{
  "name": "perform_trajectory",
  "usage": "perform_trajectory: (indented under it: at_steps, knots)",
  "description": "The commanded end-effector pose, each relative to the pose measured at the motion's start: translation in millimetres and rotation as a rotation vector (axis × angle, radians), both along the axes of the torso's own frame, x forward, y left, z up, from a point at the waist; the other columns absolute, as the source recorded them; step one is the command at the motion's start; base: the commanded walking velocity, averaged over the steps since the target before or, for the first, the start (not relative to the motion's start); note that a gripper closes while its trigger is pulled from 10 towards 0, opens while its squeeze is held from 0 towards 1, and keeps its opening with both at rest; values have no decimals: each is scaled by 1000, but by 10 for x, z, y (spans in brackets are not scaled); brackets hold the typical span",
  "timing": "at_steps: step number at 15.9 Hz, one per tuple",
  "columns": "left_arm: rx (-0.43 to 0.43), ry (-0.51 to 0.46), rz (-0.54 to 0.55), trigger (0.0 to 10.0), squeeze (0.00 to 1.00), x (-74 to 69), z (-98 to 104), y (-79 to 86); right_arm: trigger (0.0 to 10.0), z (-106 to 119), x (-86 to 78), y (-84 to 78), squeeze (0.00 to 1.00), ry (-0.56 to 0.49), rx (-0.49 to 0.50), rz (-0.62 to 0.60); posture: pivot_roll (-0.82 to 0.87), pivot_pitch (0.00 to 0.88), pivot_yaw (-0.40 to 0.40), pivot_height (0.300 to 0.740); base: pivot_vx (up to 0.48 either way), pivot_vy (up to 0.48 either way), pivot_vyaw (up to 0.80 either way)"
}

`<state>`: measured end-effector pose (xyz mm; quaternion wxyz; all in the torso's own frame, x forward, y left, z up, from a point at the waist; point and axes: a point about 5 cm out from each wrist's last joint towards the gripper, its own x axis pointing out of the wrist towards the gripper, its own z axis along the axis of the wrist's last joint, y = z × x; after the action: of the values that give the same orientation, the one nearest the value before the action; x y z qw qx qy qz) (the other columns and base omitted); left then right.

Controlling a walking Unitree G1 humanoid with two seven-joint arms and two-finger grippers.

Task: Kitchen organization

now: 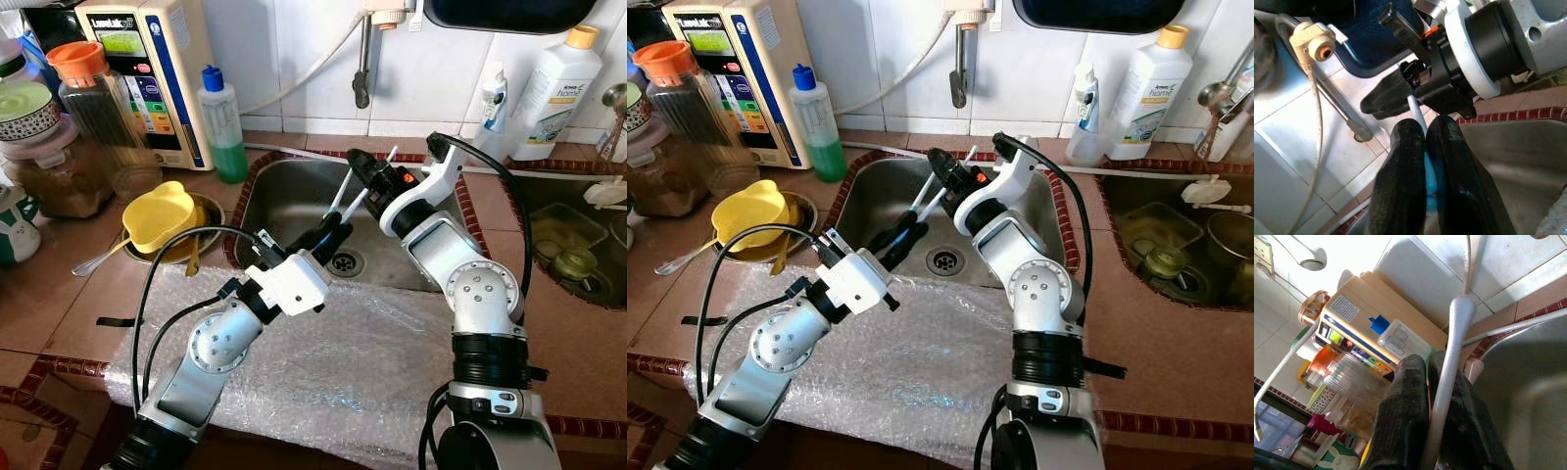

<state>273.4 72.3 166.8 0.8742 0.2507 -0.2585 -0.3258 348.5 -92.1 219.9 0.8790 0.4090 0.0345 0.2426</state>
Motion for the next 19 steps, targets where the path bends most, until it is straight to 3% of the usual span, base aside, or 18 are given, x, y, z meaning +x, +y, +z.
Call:
perform_trajectory:
  at_steps: [1, 10, 18, 19]
  knots:
    - [-35, -49, 10, 10000, 1000, 11, 94, 23, 0, -10, 22, -33, 0, 12, -20, -26, 10, 63, 38, 740, 0, 0, 0]
    - [-104, -16, 39, 10000, 1000, 23, 108, 82, 0, -34, 81, -41, 0, 9, -27, -68, 25, 61, 29, 740, 0, 0, 0]
    - [-148, 119, 30, 10000, 1000, -106, 12, 190, 0, -189, 442, -110, 0, -64, -239, -184, 106, 79, 17, 740, 0, 0, 0]
    - [-178, 191, 53, 10000, 1000, -112, -37, 249, 1725, -243, 482, -49, 0, -110, -363, -161, 125, 84, 17, 740, 0, 0, 0]
